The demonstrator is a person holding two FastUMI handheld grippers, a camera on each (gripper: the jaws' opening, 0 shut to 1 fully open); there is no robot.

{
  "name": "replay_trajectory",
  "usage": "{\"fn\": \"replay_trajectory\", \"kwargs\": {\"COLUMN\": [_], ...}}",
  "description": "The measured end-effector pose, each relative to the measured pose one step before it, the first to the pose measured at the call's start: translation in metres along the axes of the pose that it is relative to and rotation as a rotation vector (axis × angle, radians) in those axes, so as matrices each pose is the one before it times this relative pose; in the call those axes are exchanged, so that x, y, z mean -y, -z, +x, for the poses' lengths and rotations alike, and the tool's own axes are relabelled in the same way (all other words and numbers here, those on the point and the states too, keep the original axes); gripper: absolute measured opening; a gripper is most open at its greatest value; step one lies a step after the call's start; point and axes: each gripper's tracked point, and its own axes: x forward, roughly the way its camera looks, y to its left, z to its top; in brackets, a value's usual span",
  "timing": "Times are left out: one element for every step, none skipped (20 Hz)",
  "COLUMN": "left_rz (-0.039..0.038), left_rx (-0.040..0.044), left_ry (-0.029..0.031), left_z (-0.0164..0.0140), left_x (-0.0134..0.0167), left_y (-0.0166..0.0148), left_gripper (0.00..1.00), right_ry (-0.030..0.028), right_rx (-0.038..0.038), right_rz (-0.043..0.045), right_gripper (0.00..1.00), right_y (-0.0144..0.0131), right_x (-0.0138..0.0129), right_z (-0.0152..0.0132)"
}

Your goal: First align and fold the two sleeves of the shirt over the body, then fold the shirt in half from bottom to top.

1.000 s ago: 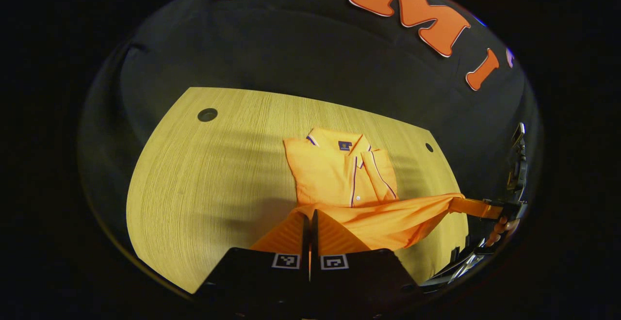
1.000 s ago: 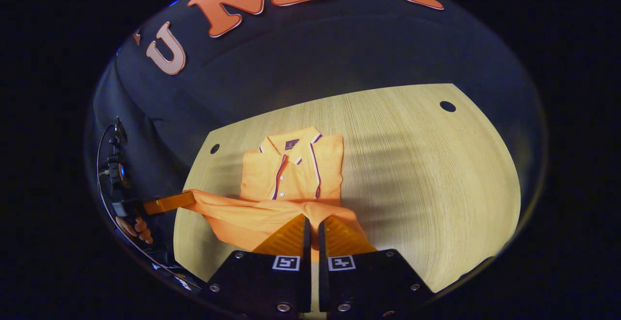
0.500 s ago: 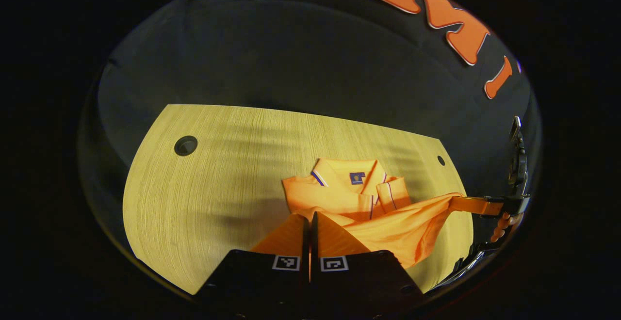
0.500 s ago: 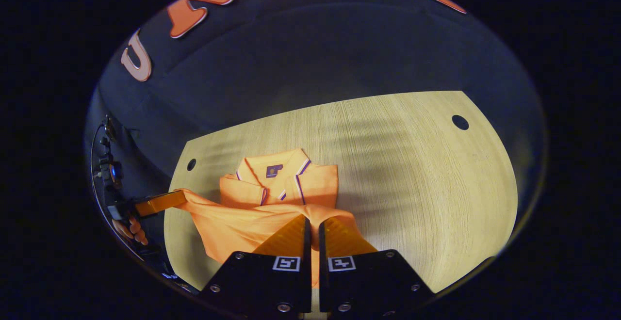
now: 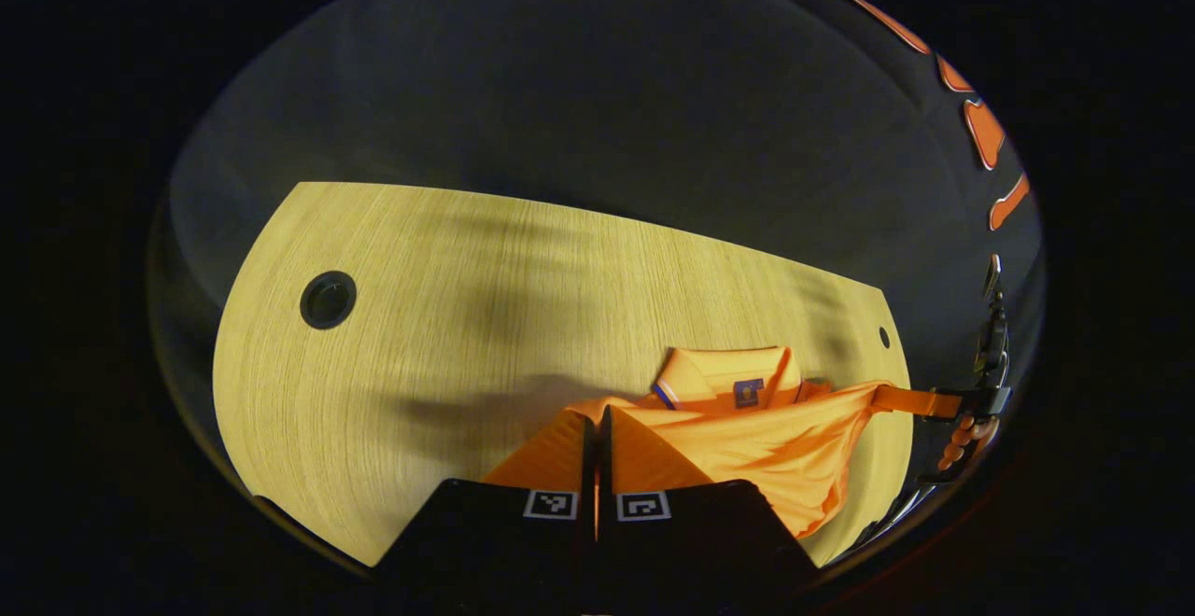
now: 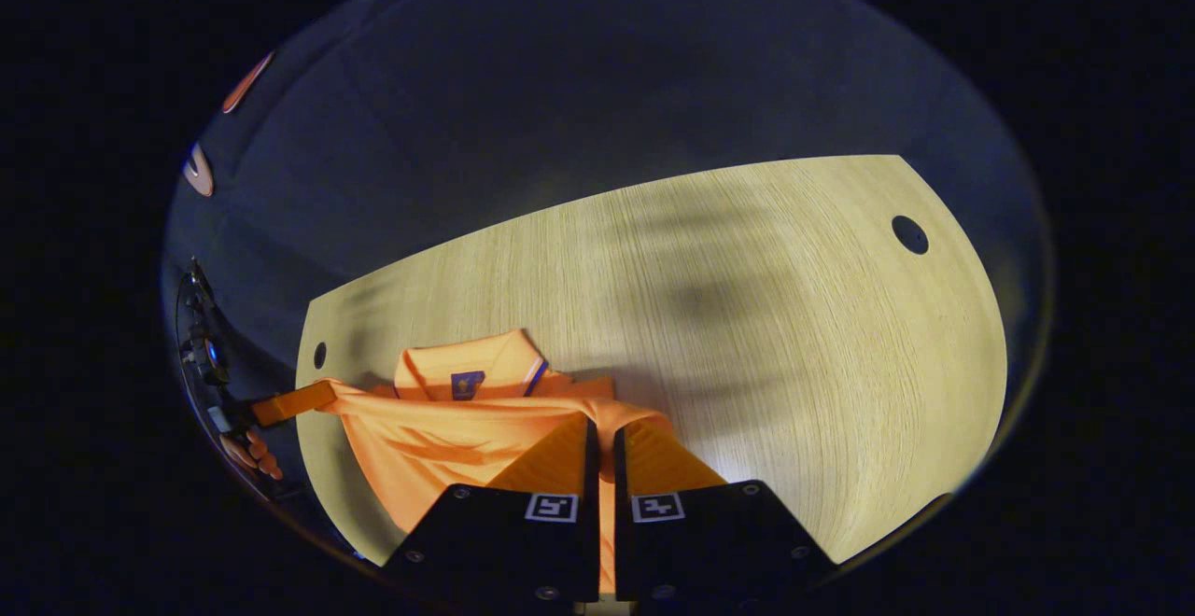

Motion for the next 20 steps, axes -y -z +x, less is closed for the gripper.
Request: {"fn": "replay_trajectory", "kwargs": {"left_rz": [0.01162,0.02601,0.02164,0.00976,0.00337,0.00351,0.00428,0.00789,0.01025,0.01219,0.01002,0.00857,0.00807,0.00361,0.00389,0.00661,0.00766,0.00499,0.00824,0.0127], "left_rx": [0.01305,0.01339,0.00974,0.01089,0.00316,0.00724,0.02001,0.02872,0.0366,0.04039,0.04149,0.03407,0.03112,0.0294,0.008,0.00374,0.01557,0.02435,0.03119,0.02264], "left_ry": [-0.03174,-0.04737,-0.05441,0.00584,-0.00257,0.00515,-0.00776,-0.00336,-0.00944,-0.00374,-0.00137,0.00622,0.01431,0.03193,0.01238,-0.00727,-0.00344,0.00358,0.00963,0.00926], "left_z": [0.00497,0.00418,-0.00174,-0.00456,-0.00944,-0.00637,-0.00821,-0.01257,-0.01239,-0.01391,-0.01502,-0.0137,-0.01616,-0.0121,-0.00916,-0.0141,-0.01328,-0.01186,-0.01596,-0.01323], "left_x": [-0.00673,-0.00941,-0.00938,0.00041,0.00112,0.00243,0.00115,0.00142,0.00143,0.00417,0.00574,0.00802,0.00738,0.00978,0.00318,0.00542,0.00672,0.00825,0.00843,0.0082], "left_y": [-0.00432,-0.00632,-0.00301,-0.00414,-0.00162,-0.00243,-0.00332,-0.00688,-0.0093,-0.00712,-0.00749,-0.00589,-0.00449,-0.00274,0.00038,0.00016,0.00004,-0.00371,-0.0038,-0.00173], "left_gripper": [0.01,0.08,0.21,0.19,0.36,0.53,0.71,0.89,0.99,0.99,0.99,0.99,0.99,0.99,0.99,0.99,0.99,0.99,0.99,0.99], "right_ry": [0.00339,0.01398,0.00445,0.00264,-0.00325,-0.01108,-0.00436,-0.00939,-0.01287,-0.01529,-0.00809,-0.00285,-0.01042,-0.03292,-0.0246,-0.01115,-0.00244,0.00476,0.00528,0.00453], "right_rx": [0.01372,0.00963,0.00612,-0.00481,-0.00441,0.01324,0.03082,0.03147,0.04436,0.03646,0.03935,0.03723,0.03001,0.02266,0.01111,0.01642,0.02763,0.03256,0.03533,0.03423], "right_rz": [0.02884,0.02301,0.02464,0.02452,0.01182,-0.00009,-0.00213,-0.00913,-0.01386,-0.02128,-0.02849,-0.03471,-0.03868,-0.0298,-0.02289,-0.02679,-0.03532,-0.03904,-0.0283,-0.02141], "right_gripper": [0.07,0.07,0.19,0.29,0.38,0.41,0.51,0.56,0.65,0.7,0.8,0.84,0.91,0.93,0.96,0.97,0.98,0.98,0.98,0.99], "right_y": [-0.00403,-0.00467,-0.00407,-0.00224,-0.00224,-0.00473,-0.00816,-0.00532,-0.00538,-0.00462,-0.00249,-0.0021,-0.00018,0.00158,0.00483,0.00367,0.00026,-0.00265,-0.00484,-0.00572], "right_x": [-0.00091,0.00569,0.00538,0.00471,0.00269,0.00261,0.00213,-0.00146,-0.0053,-0.00535,-0.00663,-0.00433,-0.00636,-0.00973,-0.01188,-0.00601,-0.00217,-0.00175,-0.0027,-0.00174], "right_z": [0.00343,0.00207,0.00093,-0.00384,-0.00559,-0.00588,-0.00613,-0.00979,-0.01369,-0.01271,-0.01214,-0.01213,-0.01497,-0.01469,-0.01483,-0.01463,-0.01236,-0.01207,-0.0117,-0.01244]}}
